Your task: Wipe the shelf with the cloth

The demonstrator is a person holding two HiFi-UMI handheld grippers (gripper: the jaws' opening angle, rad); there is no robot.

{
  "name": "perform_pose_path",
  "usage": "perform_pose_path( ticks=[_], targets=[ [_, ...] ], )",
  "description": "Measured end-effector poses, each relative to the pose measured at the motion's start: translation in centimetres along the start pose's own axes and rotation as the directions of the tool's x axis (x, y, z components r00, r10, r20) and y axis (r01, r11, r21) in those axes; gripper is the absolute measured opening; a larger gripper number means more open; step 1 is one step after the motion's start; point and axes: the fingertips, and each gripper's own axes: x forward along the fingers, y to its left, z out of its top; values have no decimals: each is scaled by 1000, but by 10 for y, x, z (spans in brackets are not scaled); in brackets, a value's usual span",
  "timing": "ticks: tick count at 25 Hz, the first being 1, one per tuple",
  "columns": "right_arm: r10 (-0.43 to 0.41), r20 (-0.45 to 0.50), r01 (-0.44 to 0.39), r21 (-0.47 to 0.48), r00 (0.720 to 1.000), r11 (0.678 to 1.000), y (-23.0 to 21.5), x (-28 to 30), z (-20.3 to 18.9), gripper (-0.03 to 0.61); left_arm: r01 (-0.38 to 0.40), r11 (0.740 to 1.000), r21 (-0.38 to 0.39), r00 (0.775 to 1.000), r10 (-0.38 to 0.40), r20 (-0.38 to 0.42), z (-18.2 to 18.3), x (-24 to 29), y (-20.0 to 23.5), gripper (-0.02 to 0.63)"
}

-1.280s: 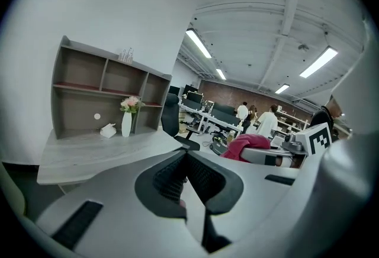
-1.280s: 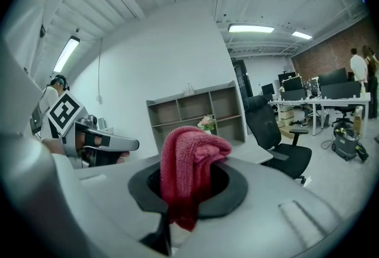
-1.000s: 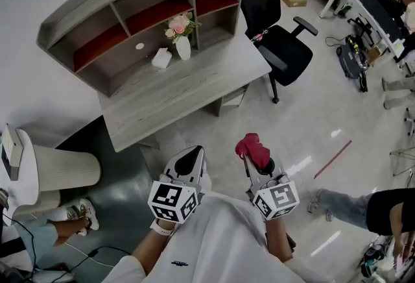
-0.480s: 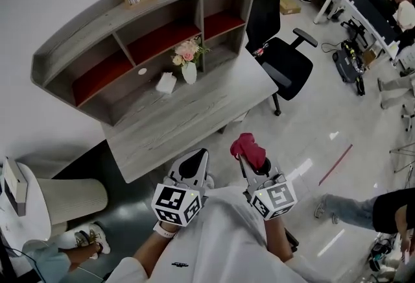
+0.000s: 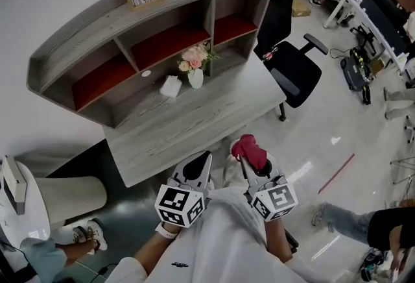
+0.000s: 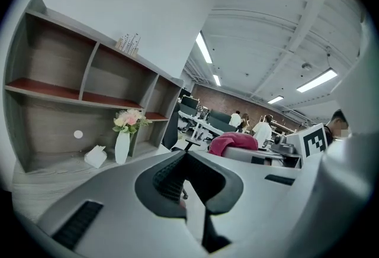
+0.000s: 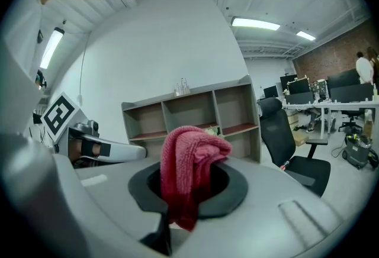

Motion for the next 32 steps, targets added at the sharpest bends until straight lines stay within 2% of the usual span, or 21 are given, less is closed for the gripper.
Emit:
perform_pose_path(
  ticks=[4, 13, 16, 20, 26, 32],
  targets=[
    [26, -15, -25, 32, 1000, 999, -29, 28, 3, 62, -26, 1000, -6, 1000, 26, -7, 17, 34, 12, 6],
    [64, 1, -64, 16, 998, 998, -133, 98, 53, 63, -63, 998, 18, 998, 62, 23, 84, 148, 22, 6],
    [111, 2, -111, 19, 994, 994, -159, 122, 68, 62, -88, 996, 18, 996, 88, 29, 103, 181, 26, 6],
    [184, -8, -184, 0, 983, 983, -190, 157, 82, 61, -134, 991, 5, 990, 133, 35, 118, 225, 35, 6],
    [242, 0, -242, 30, 970, 970, -237, 191, 89, 62, -196, 981, -1, 980, 196, 32, 130, 277, 38, 6],
    [277, -26, -276, 50, 960, 960, -259, 211, 81, 63, -283, 959, -15, 959, 283, 30, 136, 286, 52, 6]
  ],
)
